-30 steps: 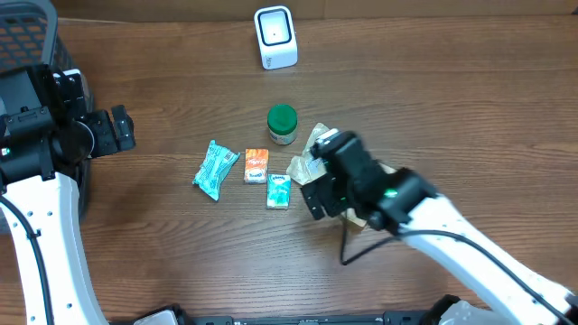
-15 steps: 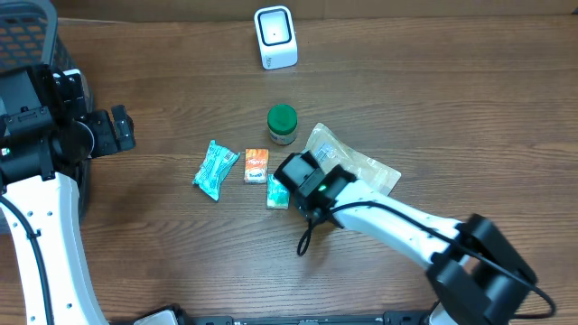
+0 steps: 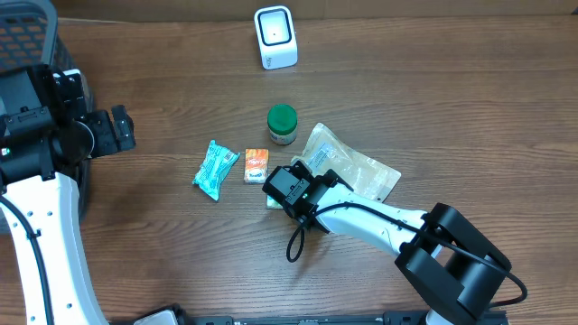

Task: Scan the item barcode
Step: 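Move the right gripper left and lower it onto the clear bag, then grasp the clear bag edge with the right gripper and lift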

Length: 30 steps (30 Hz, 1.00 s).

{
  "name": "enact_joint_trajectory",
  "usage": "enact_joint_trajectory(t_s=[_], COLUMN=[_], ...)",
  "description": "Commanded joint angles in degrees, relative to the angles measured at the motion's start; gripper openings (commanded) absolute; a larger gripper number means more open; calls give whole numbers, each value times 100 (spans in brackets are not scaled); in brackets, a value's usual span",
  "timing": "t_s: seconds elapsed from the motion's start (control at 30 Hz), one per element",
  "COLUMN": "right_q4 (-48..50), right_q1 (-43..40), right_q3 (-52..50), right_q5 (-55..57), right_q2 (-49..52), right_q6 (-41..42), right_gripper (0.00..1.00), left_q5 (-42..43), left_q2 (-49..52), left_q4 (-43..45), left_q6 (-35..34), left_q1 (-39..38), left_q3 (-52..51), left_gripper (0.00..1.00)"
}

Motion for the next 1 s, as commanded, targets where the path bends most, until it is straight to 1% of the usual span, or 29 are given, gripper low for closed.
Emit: enact_joint_trajectory(t_s=[0.0,0.23,0.33,0.37,0.43,0.5,0.6,0.67,0.7,0.87,0.97], right_q4=[42,474,782,870,1012,1174,1335,1349,1346,1346,1145], right_q1=[-4,-127,-369,-487,-717,-927,-1150,-1217,-1233,-1231,-1233], right_q3=[-17,-520,-717,-748,-756,-756,-756,-756,-756,-739,-560], right_q5=[382,732,732,713,560,254,-297,-422,-431,-431,-433], right_q2=[61,61,61,61,61,61,61,61,61,59,28], right_q6=[234,254,323,361,361,361,358,361,361,413,822], right_gripper=[76,81,80,78,72,60,30,8,4,4,4], left_q5=[50,50,50,50,50,50,50,50,50,50,50], left_q2=[22,22,22,22,22,22,22,22,22,22,22], left_q4=[20,17,20,20,17,20,20,20,20,20,20], left_q6=[66,66,66,66,66,66,66,66,66,66,66], left_q1=[-13,-13,-13,-13,-13,-13,-13,-13,-13,-13,-13], left_q3=[33,33,33,33,33,33,33,33,33,33,33], left_gripper=[100,100,100,100,100,100,100,100,100,100,100])
